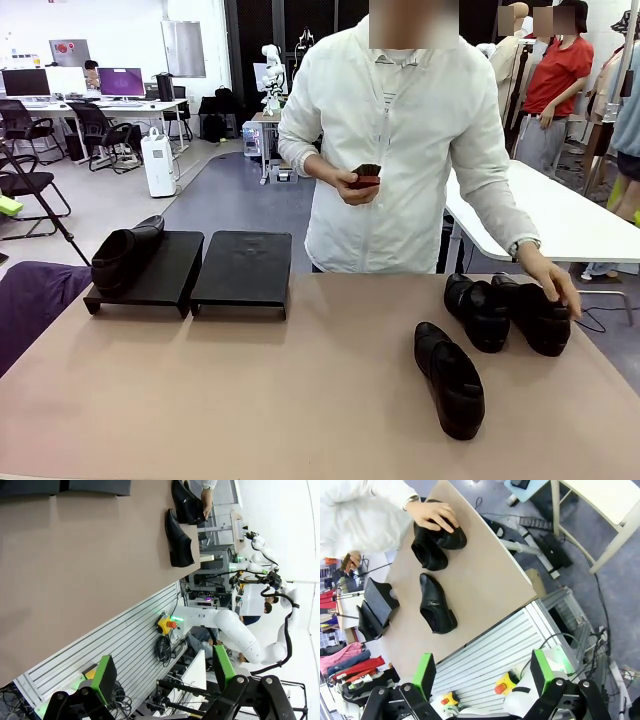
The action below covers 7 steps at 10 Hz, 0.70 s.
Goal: Organize the shoes by placing them on the stand.
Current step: Pick up one Shoe and place it in the middle of the table.
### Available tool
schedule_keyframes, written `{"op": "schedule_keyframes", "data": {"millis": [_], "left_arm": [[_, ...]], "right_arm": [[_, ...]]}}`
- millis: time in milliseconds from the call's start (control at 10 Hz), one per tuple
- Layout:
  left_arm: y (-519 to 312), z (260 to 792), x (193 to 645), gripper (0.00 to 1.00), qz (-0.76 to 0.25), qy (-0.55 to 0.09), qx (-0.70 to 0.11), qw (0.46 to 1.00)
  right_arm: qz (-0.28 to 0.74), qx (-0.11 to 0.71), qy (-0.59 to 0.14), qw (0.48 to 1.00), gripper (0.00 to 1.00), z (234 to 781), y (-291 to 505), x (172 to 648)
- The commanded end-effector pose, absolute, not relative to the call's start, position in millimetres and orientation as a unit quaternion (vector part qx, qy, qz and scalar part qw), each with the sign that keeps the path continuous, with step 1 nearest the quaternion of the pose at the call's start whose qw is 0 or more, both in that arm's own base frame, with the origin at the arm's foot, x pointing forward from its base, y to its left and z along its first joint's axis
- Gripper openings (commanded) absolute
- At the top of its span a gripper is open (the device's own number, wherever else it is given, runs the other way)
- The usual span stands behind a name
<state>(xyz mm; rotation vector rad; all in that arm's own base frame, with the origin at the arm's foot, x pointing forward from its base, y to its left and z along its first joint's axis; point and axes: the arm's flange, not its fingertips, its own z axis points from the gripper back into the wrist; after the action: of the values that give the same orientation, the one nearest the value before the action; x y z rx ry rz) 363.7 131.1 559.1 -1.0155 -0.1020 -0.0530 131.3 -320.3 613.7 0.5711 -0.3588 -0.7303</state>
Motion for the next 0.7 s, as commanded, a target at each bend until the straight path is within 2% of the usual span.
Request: {"op": "schedule_keyframes", "data": {"millis": [0, 300, 600], "left_arm": [[131.4, 558.9, 360.0, 1.0, -0.035, -0.049, -0.483, 0.873], [131.4, 558.9, 360.0, 1.0, -0.035, -0.049, -0.483, 0.873], [131.4, 558.9, 360.0, 1.0, -0.035, -0.049, -0.483, 0.873]], "right_arm": [[-0.317, 0.269, -0.17, 0.894, 1.0, 609.4, -282.1, 152.1], [-0.173, 0.258, -0.139, 0.94, 1.0, 571.7, -134.6, 230.0], [-0.028, 0.212, -0.087, 0.973, 1.0, 507.7, 29.6, 294.4]]}}
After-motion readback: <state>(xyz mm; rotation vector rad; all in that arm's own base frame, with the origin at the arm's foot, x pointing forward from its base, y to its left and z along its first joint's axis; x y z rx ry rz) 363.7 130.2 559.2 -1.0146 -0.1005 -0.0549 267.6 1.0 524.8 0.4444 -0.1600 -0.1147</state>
